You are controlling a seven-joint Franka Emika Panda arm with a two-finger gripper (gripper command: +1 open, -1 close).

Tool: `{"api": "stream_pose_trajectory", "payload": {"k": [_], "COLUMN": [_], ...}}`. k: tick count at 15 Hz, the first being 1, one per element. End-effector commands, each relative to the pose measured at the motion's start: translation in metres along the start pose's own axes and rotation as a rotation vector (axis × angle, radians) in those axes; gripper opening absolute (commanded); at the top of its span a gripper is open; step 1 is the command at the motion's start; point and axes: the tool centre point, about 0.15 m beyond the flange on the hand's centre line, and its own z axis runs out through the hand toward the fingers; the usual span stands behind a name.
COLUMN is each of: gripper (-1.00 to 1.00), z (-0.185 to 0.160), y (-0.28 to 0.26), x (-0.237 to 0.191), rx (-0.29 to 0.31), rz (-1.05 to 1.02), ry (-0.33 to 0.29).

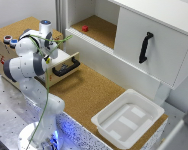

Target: Lift the yellow block

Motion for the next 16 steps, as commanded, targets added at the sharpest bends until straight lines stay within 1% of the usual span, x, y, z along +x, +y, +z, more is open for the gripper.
{"api": "stream_pose_trajectory", "payload": {"k": [1,6,10,12,14,16], "gripper": [-1.00,-1.00,-1.00,-1.00,-1.00,-1.00], "z": [0.022,0.019,0.012,0.006,-0.002,-0.005], "y": [0.011,0.014,0.024,0.029,0.036,0.044], "x": [0.007,0.009,0.016,0.021,0.029,0.038], "rx": [0.019,0.022,0.028,0.040,0.033,0.024], "rz": [0.014,0.020,0.029,0.030,0.019,0.000], "ry": [0.011,0.020,0.046,0.061,0.079,0.082]}}
